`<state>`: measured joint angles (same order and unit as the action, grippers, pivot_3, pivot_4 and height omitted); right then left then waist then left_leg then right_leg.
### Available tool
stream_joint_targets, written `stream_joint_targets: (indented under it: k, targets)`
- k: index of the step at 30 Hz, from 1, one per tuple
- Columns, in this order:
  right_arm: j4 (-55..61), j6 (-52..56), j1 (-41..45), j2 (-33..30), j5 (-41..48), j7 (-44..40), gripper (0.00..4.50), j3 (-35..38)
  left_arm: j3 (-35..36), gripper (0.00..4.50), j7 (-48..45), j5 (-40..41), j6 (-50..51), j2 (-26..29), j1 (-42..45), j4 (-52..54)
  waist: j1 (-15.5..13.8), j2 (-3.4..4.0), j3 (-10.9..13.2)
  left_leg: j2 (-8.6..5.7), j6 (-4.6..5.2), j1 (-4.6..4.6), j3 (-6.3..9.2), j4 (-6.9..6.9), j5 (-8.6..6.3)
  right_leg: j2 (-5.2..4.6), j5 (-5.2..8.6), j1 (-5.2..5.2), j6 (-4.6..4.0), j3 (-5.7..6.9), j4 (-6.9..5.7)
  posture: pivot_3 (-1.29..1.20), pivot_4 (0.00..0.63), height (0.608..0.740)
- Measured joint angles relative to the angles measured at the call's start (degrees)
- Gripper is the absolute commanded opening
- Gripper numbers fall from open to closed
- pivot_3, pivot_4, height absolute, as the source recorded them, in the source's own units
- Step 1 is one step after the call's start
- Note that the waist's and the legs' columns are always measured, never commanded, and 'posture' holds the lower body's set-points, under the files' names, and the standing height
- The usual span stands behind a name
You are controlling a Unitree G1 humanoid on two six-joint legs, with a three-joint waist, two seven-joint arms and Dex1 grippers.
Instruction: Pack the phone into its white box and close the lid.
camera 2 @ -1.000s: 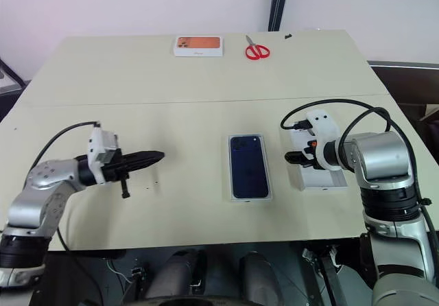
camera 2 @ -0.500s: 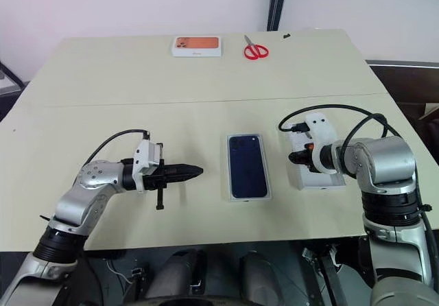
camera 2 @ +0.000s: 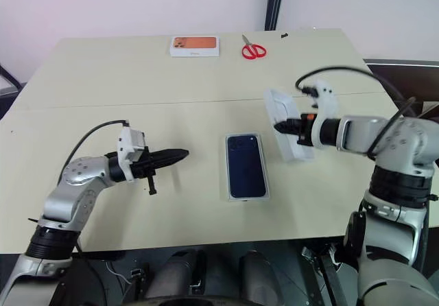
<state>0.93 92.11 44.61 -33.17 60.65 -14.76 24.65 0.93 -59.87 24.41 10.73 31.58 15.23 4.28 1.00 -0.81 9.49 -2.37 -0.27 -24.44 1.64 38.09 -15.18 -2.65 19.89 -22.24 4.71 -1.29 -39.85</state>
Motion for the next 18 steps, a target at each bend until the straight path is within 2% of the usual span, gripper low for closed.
stream_joint_targets:
  k: [2, 4, 6, 10, 12, 16, 18]
  targets:
    - [-2.29, -1.00, 1.19, 3.55, 14.69, 5.84, 0.05, 0.91, 1.42, 0.00, 1.09, -0.02, -0.02, 0.38, 0.86, -1.98, 0.09, -0.01, 0.00, 0.02, 0.00, 0.01, 0.00, 0.00, 0.00, 0.01, 0.00, 0.02, 0.00, 0.01, -0.01, 0.00, 0.150, 0.740]
    - [-2.63, -6.98, -1.34, 4.87, 32.62, 15.69, 0.05, -4.41, 2.75, 0.00, 1.94, -0.02, -0.14, 0.57, 1.58, -3.20, 0.08, -0.02, 0.00, 0.03, 0.01, -0.02, 0.02, 0.02, 0.00, 0.00, 0.00, 0.03, 0.01, 0.05, -0.02, 0.00, 0.150, 0.740]
    - [-0.92, -14.29, -5.52, 8.56, 45.75, 25.37, 0.05, -10.08, 4.23, 0.00, 2.77, -0.03, -0.20, 1.00, 1.88, -4.61, 0.17, -0.06, 0.01, 0.04, 0.04, -0.08, 0.00, 0.09, -0.01, -0.01, 0.01, 0.04, 0.02, 0.06, -0.01, 0.00, 0.150, 0.740]
    - [4.58, -23.25, -13.67, 22.36, 50.08, 37.85, 0.05, -15.97, 4.47, 0.00, 3.23, -0.13, -0.41, 1.06, 2.53, -4.81, 0.26, -0.05, 0.00, 0.04, 0.04, -0.10, -0.02, 0.10, -0.01, 0.00, 0.01, -0.08, 0.02, 0.02, -0.10, 0.00, 0.150, 0.740]
    - [8.10, -26.56, -17.19, 26.98, 50.35, 43.68, 0.05, -17.85, 4.40, 0.00, 3.23, -0.21, -0.43, 1.06, 2.52, -4.58, 0.13, -0.05, 0.00, 0.04, 0.03, -0.10, -0.01, 0.10, -0.01, 0.00, 0.01, -0.07, 0.02, 0.03, -0.11, 0.00, 0.150, 0.740]
    - [12.77, -31.23, -21.46, 30.47, 50.85, 53.06, 0.05, -18.63, 3.96, 0.00, 2.70, -0.99, -0.97, 1.22, 2.51, -4.21, 0.01, -0.08, -0.02, 0.02, 0.03, -0.06, 0.00, 0.11, -0.01, -0.01, 0.01, -0.06, 0.02, 0.03, -0.08, 0.00, 0.150, 0.740]
    - [12.87, -31.81, -23.32, 30.08, 50.89, 56.23, 0.05, -18.69, 2.62, 0.00, 2.28, -1.55, -1.23, 1.23, 2.61, -4.19, 0.05, -0.07, -0.02, 0.02, 0.02, -0.05, 0.00, 0.09, 0.00, 0.00, 0.01, -0.06, 0.01, 0.03, -0.08, 0.00, 0.150, 0.740]
